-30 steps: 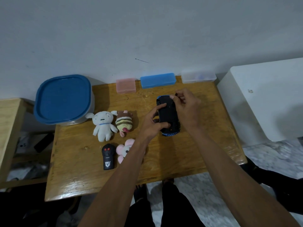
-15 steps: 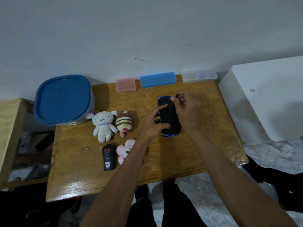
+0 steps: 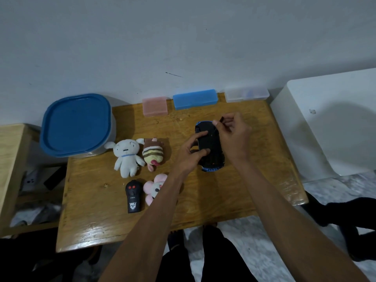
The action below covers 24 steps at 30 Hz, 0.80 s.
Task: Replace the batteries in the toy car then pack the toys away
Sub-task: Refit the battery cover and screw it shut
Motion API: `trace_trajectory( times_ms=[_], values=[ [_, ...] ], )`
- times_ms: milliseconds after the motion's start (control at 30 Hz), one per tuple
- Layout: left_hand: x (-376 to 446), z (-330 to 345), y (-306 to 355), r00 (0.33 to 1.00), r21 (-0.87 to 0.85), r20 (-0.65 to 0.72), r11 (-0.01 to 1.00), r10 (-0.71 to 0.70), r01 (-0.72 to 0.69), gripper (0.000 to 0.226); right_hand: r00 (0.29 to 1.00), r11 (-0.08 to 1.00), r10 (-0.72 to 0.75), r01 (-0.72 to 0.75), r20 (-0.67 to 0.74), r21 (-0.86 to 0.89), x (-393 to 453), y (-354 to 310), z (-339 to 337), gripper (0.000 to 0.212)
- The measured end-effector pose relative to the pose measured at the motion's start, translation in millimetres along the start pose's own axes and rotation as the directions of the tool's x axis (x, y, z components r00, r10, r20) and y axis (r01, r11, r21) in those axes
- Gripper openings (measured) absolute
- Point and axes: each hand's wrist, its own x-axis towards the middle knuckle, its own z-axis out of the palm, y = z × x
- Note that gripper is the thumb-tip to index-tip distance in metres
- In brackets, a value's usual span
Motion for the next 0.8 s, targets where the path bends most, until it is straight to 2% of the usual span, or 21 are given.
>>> trace_trajectory(
  times_ms=[200, 367, 433, 500, 600, 700, 800],
  values=[
    [3, -1, 6, 0.998, 0.009, 0.037, 0.999, -0.051, 0.051, 0.059, 0.986, 0.982, 0.148, -0.137, -0.082, 0.133, 10, 4, -12, 0.025],
    [4, 7, 10, 0.999, 0.171, 0.044, 0.985, 0.010, -0.018, 0.063, 0.970, 0.972, 0.207, -0.189, -0.124, 0.143, 14, 10, -21, 0.026],
    [6, 11, 8, 0.997, 0.362, 0.025, 0.929, 0.076, -0.080, 0.062, 0.967, 0.969, 0.217, -0.197, -0.132, 0.150, 14, 13, -24, 0.025],
    [9, 14, 3, 0.995, 0.516, -0.004, 0.853, 0.095, -0.079, 0.062, 0.963, 0.965, 0.234, -0.214, -0.131, 0.153, 14, 16, -26, 0.024],
    [11, 22, -5, 0.995, 0.617, -0.046, 0.786, 0.088, -0.041, 0.061, 0.955, 0.958, 0.267, -0.249, -0.131, 0.140, 13, 24, -29, 0.026],
    [10, 31, -10, 0.981, 0.701, -0.124, 0.713, 0.147, -0.019, 0.059, 0.948, 0.951, 0.293, -0.276, -0.122, 0.140, 11, 31, -34, 0.027],
    [13, 41, -10, 0.970, 0.833, -0.186, 0.549, 0.158, 0.070, 0.061, 0.942, 0.941, 0.318, -0.299, -0.112, 0.157, 11, 35, -38, 0.026]
  ],
)
